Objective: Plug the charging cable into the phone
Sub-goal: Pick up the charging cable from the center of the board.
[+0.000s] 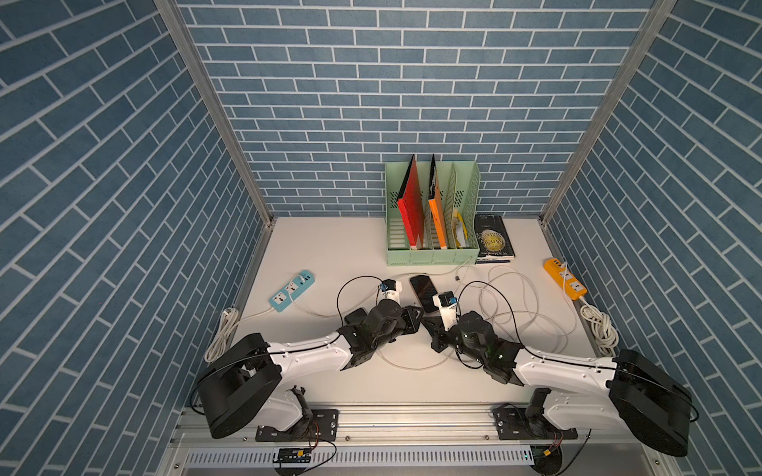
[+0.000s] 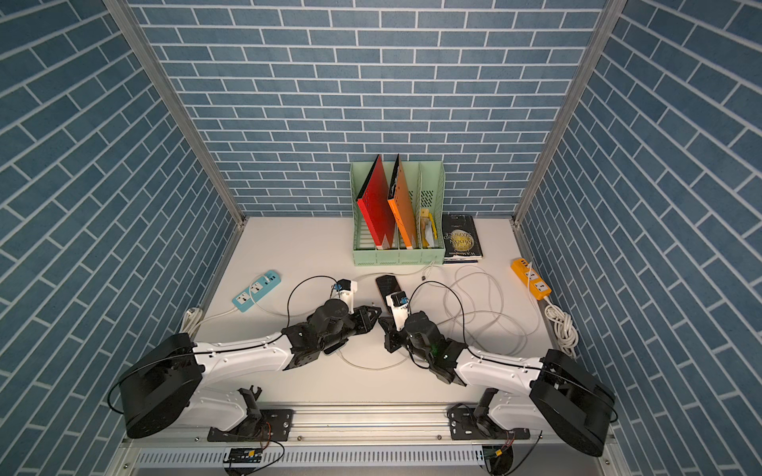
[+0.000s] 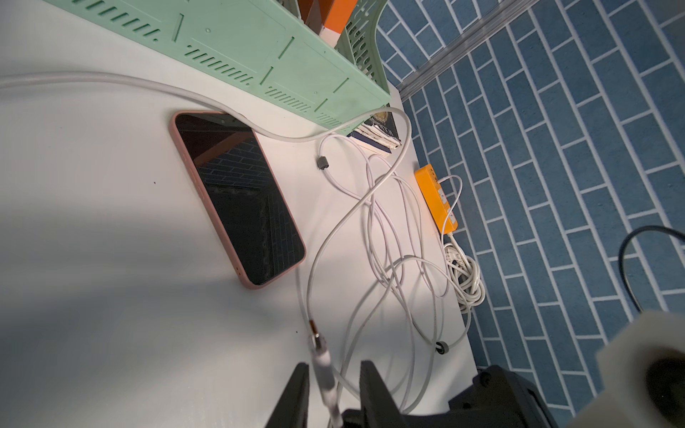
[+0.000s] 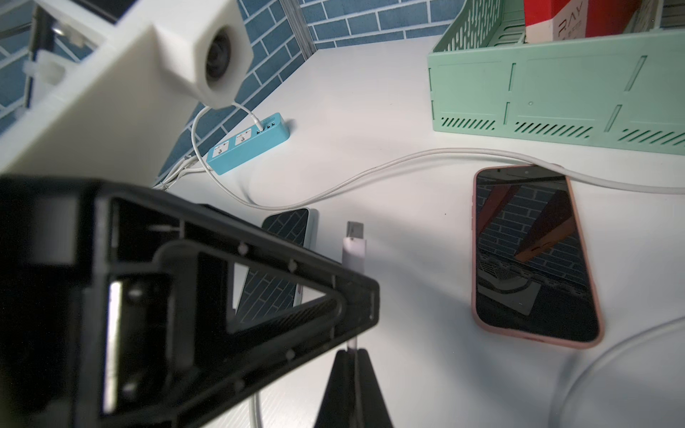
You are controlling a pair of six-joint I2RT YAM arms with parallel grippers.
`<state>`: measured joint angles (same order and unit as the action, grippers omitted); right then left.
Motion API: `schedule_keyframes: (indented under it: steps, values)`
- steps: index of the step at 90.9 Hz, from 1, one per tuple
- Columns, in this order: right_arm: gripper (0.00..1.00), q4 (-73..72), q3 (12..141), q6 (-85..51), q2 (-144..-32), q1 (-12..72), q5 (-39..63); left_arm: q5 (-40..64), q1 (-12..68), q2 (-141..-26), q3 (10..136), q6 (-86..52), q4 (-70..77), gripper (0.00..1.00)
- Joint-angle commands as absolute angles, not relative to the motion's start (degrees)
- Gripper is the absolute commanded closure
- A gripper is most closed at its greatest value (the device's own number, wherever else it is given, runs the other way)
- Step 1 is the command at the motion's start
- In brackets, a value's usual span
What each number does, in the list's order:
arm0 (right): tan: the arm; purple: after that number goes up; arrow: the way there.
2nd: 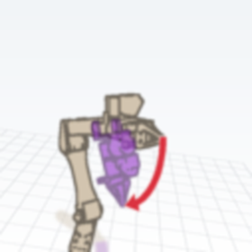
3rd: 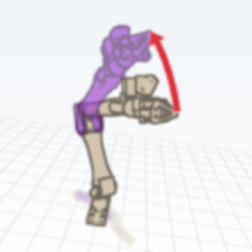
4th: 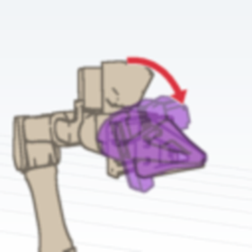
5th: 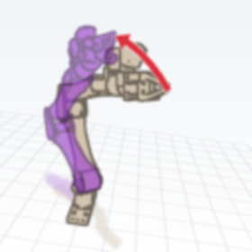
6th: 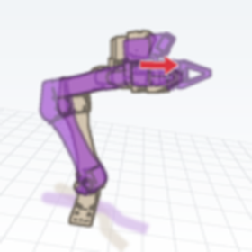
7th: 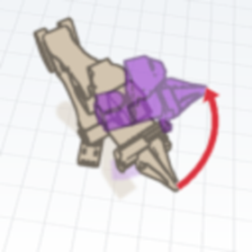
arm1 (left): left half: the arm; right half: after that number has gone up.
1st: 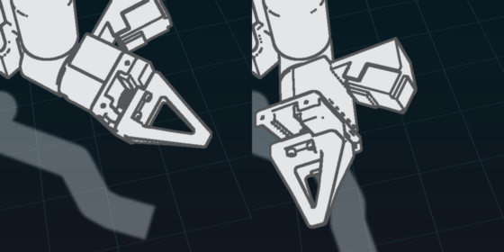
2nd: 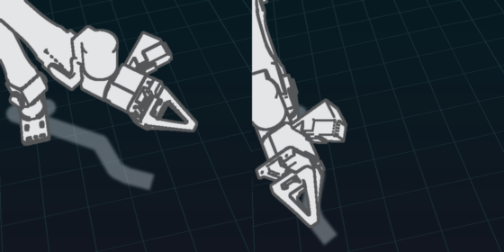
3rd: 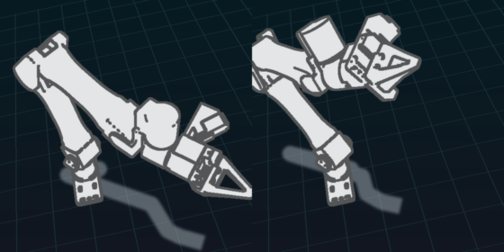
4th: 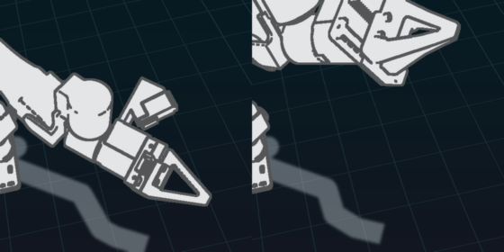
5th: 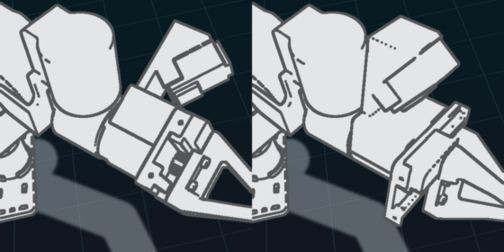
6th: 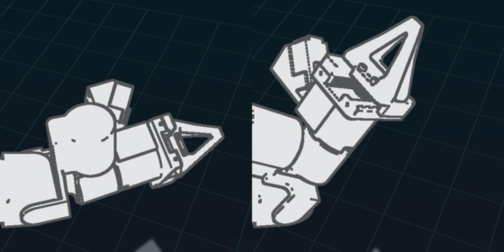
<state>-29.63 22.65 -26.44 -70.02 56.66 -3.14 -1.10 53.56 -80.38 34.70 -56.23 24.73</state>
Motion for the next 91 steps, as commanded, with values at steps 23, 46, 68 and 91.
schedule_keyframes:
  steps: [23, 46, 68, 91]
  values:
    - [1.0, -30.83, 23.29, -24.04, -70.84, 56.58, -2.58, -1.55, 54.05, -81.6, 36.4, -55.22, 23.97, 0.9]
    - [1.0, -30.49, 23.37, -23.19, -70.07, 56.55, -1.72, -0.79, 54.03, -81.56, 35.34, -52.61, 26.35, 1.0]
    - [0.59, -24.58, 22.73, -21.18, -61.54, 53.41, 1.08, 1.98, 53.97, -71.4, 23.41, -40.48, 39.77, 1.0]
    - [0.51, -18.39, 25.03, -21.47, -57.06, 44.08, 10.01, 15.48, 53.88, -65.22, 22.85, -29.01, 36.47, 1.0]
